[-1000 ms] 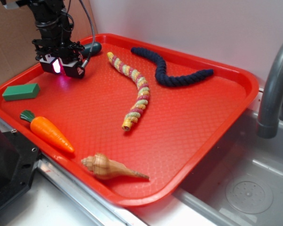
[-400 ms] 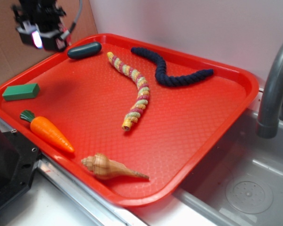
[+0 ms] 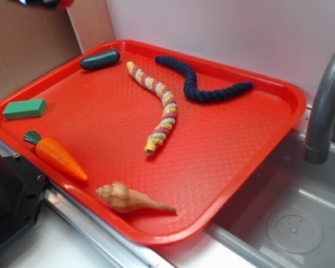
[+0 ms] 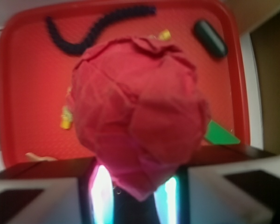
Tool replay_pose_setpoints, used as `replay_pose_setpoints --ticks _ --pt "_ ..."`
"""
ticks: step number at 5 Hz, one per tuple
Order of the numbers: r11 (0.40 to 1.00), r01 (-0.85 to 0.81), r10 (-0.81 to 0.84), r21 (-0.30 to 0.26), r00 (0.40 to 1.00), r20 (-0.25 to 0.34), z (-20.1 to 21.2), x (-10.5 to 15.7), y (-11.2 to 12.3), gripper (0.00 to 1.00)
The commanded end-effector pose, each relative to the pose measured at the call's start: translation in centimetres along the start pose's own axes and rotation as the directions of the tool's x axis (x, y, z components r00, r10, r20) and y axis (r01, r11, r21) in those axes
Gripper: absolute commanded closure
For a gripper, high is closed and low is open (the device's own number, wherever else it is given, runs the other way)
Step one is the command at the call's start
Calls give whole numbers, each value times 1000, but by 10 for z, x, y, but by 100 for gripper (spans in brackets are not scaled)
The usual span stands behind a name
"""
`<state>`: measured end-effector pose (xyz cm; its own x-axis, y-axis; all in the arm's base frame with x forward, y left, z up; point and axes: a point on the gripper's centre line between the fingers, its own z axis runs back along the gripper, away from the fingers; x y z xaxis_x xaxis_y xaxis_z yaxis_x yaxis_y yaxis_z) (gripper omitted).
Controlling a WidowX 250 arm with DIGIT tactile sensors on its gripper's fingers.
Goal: Grab the red paper.
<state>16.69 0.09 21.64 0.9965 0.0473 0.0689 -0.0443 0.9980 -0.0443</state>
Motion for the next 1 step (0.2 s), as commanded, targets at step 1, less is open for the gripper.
replay_pose_setpoints --ticks 1 --pt "999 -10 10 37 1000 -5 -18 4 6 100"
